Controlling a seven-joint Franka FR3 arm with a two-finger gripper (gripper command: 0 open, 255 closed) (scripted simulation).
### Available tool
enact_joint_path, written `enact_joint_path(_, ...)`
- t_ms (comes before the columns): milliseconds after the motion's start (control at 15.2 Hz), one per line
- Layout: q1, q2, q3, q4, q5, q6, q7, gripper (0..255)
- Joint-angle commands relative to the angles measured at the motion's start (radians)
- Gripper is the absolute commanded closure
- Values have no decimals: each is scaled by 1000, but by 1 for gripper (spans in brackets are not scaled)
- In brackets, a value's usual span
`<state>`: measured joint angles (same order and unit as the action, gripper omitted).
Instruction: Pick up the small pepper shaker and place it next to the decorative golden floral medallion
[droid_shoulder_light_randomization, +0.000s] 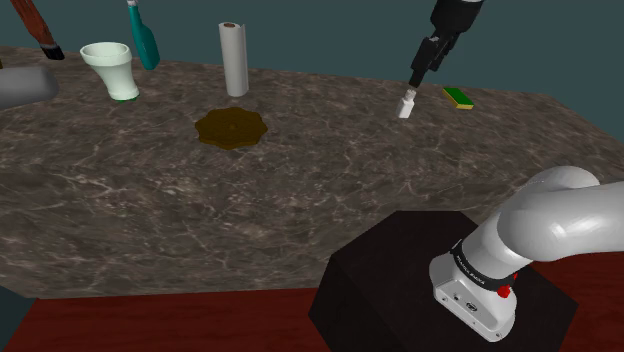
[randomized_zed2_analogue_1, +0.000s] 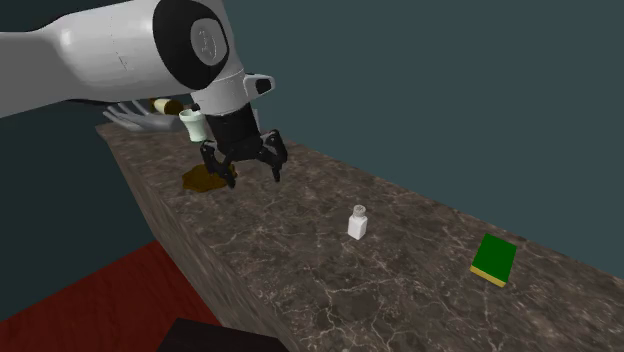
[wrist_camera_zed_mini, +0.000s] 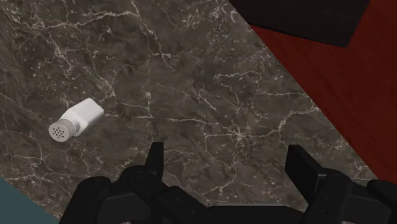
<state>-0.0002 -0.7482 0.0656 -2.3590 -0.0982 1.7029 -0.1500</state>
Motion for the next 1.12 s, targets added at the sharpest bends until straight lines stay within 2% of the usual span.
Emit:
enact_joint_path(0,0,0,0,0,0,0,0,0)
enact_joint_path(594,-54,216,-183,51,-47,138,-192,0)
enact_joint_path(1056,-81,439,-310,160,-30,222,-349,0)
